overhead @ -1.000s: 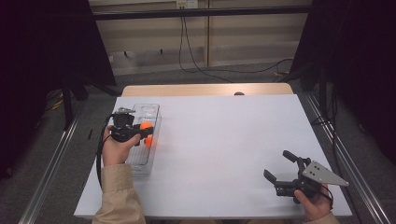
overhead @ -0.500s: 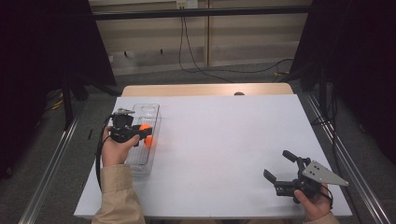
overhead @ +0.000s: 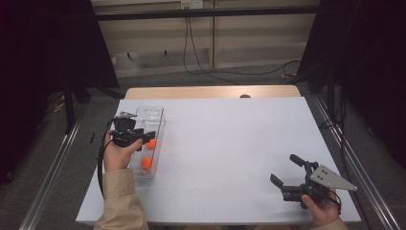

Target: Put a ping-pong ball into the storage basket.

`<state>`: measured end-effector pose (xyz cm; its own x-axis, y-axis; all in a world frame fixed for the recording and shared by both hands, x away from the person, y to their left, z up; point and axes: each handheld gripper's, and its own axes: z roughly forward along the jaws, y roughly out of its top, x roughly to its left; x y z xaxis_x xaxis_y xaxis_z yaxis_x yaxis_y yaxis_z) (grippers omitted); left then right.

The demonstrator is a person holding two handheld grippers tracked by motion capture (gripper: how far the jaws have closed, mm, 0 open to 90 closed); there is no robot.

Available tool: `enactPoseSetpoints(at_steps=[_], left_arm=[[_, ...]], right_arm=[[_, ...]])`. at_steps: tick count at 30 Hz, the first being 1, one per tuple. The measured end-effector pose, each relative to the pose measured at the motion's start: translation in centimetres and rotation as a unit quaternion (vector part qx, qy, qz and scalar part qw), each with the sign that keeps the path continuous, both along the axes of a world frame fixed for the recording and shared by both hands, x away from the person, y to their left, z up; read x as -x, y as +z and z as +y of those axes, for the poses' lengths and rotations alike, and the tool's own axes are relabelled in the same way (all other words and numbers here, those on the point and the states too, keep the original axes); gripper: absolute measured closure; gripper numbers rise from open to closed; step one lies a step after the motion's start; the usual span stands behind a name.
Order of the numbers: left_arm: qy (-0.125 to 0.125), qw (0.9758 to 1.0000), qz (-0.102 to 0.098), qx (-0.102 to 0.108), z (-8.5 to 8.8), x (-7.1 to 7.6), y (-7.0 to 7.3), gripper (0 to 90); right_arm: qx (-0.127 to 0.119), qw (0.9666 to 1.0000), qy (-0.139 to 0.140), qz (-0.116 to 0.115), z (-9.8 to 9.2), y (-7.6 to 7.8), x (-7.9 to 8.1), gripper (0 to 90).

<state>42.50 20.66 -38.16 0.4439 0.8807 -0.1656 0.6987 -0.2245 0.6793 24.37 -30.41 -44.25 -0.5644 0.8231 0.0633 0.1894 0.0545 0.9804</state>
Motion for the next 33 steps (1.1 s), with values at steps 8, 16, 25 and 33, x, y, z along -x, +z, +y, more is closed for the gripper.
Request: enactPoseSetpoints(at_steps=[8, 16, 25, 33], left_arm=[[0.007, 0.9999, -0.013, 0.005, 0.1, 0.2, 0.2, 34.7], [0.003, 0.9993, -0.032, 0.018, 0.2, 0.7, 0.6, 21.0], [-0.006, 0.9985, -0.047, 0.027, -0.4, 1.2, 0.6, 12.0], [-0.009, 0.997, -0.062, 0.046, -0.3, 1.7, 0.5, 3.8]], right_arm=[[-0.002, 1.0, -0.003, 0.001, 0.0, 0.0, 0.0, 1.8], [-0.002, 1.0, -0.004, 0.0, -0.1, 0.0, 0.0, 1.7], [-0.003, 1.0, -0.006, 0.0, -0.2, 0.0, 0.0, 1.8], [-0.005, 1.0, -0.008, 0.0, -0.2, 0.0, 0.0, 1.8]])
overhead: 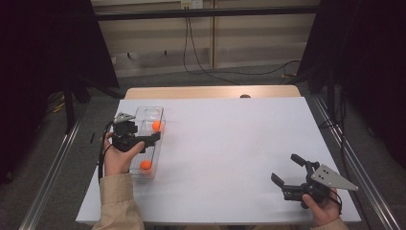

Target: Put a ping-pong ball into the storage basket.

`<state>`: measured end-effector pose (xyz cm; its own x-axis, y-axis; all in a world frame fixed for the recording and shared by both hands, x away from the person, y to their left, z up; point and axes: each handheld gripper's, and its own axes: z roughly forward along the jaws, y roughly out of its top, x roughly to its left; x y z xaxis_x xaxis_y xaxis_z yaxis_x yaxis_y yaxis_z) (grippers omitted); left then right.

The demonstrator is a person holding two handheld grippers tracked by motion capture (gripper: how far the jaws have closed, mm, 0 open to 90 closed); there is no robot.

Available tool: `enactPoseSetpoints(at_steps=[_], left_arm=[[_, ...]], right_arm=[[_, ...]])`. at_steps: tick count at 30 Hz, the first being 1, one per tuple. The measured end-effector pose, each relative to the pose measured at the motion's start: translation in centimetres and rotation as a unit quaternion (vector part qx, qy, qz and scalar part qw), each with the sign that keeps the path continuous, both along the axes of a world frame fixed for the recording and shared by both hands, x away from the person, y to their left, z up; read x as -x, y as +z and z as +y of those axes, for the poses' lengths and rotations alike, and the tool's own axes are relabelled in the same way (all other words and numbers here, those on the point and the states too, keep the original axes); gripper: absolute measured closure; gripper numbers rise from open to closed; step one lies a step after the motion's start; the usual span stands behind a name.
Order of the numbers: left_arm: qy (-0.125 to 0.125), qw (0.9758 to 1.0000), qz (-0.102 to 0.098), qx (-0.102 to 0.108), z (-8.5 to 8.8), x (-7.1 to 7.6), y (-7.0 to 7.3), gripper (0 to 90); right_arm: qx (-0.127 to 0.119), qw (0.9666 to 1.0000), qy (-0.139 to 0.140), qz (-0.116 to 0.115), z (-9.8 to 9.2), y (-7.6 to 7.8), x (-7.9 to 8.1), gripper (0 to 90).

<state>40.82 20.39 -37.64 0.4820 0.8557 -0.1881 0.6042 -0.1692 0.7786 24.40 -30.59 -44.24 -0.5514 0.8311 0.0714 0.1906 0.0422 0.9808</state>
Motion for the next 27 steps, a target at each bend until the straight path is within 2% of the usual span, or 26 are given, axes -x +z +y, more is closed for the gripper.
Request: enactPoseSetpoints(at_steps=[3, 14, 15, 17, 25, 27], left_arm=[[-0.005, 0.9998, -0.007, 0.019, 0.2, 0.2, -0.1, 3.6], [-0.018, 0.999, -0.03, 0.027, 0.2, 1.2, 0.0, 3.6], [-0.021, 0.9986, -0.034, 0.034, 0.2, 1.3, 0.0, 3.6], [-0.02, 0.9982, -0.036, 0.043, 0.3, 1.5, -0.1, 3.6], [-0.025, 0.9981, -0.036, 0.042, 0.4, 2.3, -0.5, 3.6], [-0.029, 0.9975, -0.041, 0.05, 0.4, 2.5, -0.6, 3.6]], right_arm=[[0.001, 1.0, 0.002, 0.0, 0.0, 0.0, 0.0, 1.8], [-0.001, 1.0, 0.001, 0.0, 0.1, 0.0, -0.1, 1.8], [0.0, 1.0, 0.002, -0.001, 0.0, 0.0, -0.1, 1.8], [-0.001, 1.0, 0.001, 0.0, 0.0, 0.0, -0.1, 1.8], [-0.001, 1.0, 0.001, 0.0, 0.0, 0.0, -0.1, 1.7], [-0.001, 1.0, 0.001, 0.001, 0.0, 0.0, -0.1, 1.8]])
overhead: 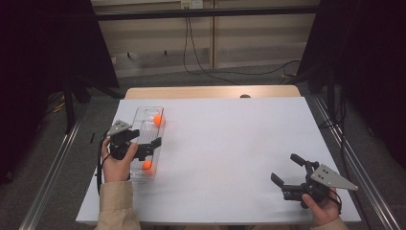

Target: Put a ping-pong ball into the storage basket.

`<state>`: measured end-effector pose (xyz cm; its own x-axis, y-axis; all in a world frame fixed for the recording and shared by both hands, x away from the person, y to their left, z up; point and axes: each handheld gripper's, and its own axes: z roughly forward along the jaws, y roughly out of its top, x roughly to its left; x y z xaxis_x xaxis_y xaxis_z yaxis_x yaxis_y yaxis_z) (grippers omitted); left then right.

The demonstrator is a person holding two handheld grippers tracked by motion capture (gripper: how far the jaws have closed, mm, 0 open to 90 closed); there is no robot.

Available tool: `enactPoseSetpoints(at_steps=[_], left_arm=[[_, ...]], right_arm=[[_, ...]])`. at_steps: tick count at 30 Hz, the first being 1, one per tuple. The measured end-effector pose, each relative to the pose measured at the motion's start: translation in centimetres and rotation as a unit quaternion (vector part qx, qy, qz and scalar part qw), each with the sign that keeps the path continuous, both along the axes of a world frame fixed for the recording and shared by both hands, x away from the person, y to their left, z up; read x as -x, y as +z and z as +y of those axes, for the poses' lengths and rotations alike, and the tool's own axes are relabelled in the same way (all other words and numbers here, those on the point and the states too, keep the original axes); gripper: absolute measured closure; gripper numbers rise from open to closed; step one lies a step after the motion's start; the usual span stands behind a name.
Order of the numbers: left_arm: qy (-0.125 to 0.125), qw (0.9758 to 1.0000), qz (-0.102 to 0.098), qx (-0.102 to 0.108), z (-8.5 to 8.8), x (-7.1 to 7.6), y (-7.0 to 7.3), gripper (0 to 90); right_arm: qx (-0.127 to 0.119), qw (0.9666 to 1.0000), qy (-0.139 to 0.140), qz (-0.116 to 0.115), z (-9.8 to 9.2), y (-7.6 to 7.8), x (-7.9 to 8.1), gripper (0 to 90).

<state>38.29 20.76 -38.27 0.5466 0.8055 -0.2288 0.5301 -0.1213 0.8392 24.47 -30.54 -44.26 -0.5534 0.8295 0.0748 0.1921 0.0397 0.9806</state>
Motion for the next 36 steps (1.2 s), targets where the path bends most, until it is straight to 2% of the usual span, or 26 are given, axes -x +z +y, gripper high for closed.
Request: enactPoseSetpoints(at_steps=[15, 21, 36], left_arm=[[-0.005, 0.9996, -0.023, 0.016, 0.0, 1.4, -0.7, 3.5], [-0.005, 0.9995, -0.029, 0.012, 0.0, 1.9, -1.0, 3.4], [-0.001, 0.998, -0.062, 0.011, 0.4, 3.1, -1.4, 3.5]], right_arm=[[0.002, 1.0, 0.001, -0.001, 0.0, 0.0, 0.0, 1.7], [0.001, 1.0, 0.001, -0.001, 0.0, 0.0, 0.0, 1.7], [0.002, 1.0, 0.002, -0.002, 0.0, 0.0, 0.0, 1.7]])
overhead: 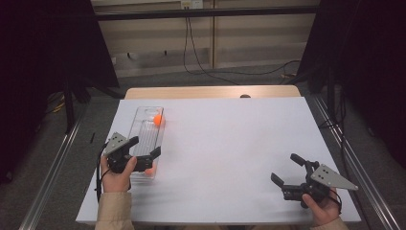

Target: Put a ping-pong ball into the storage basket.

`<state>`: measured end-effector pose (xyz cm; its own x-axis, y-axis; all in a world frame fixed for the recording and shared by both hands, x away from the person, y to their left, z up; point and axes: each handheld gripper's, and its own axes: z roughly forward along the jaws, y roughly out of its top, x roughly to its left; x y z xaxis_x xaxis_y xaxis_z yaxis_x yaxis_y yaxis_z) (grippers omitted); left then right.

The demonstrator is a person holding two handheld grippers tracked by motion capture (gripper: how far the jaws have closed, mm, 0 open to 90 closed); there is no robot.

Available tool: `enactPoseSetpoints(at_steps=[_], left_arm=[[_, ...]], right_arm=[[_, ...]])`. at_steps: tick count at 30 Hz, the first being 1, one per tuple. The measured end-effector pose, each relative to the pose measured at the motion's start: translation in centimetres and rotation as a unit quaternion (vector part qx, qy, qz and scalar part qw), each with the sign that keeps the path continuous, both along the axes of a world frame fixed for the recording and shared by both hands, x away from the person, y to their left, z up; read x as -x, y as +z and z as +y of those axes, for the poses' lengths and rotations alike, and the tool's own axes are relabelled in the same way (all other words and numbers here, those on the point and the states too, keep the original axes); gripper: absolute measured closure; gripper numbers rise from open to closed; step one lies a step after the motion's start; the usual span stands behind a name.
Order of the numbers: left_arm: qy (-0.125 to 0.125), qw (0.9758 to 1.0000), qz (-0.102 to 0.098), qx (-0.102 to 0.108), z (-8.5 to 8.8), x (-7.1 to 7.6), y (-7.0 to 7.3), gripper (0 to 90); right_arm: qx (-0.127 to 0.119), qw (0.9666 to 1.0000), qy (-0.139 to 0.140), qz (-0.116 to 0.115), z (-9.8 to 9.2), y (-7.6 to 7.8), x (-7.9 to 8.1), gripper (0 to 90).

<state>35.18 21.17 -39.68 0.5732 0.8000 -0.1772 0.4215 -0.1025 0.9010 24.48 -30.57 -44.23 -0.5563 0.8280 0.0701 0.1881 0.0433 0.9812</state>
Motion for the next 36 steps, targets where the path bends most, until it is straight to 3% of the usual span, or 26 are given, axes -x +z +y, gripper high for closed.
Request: enactPoseSetpoints(at_steps=[17, 36], left_arm=[[-0.003, 0.9998, -0.02, -0.005, 0.3, 1.0, -0.7, 3.5], [-0.004, 0.9996, -0.026, -0.009, 1.2, 1.7, -1.4, 3.5]], right_arm=[[0.001, 1.0, 0.0, 0.0, 0.0, 0.0, 0.0, 1.7], [0.002, 1.0, 0.0, 0.0, 0.0, 0.0, 0.0, 1.7]])
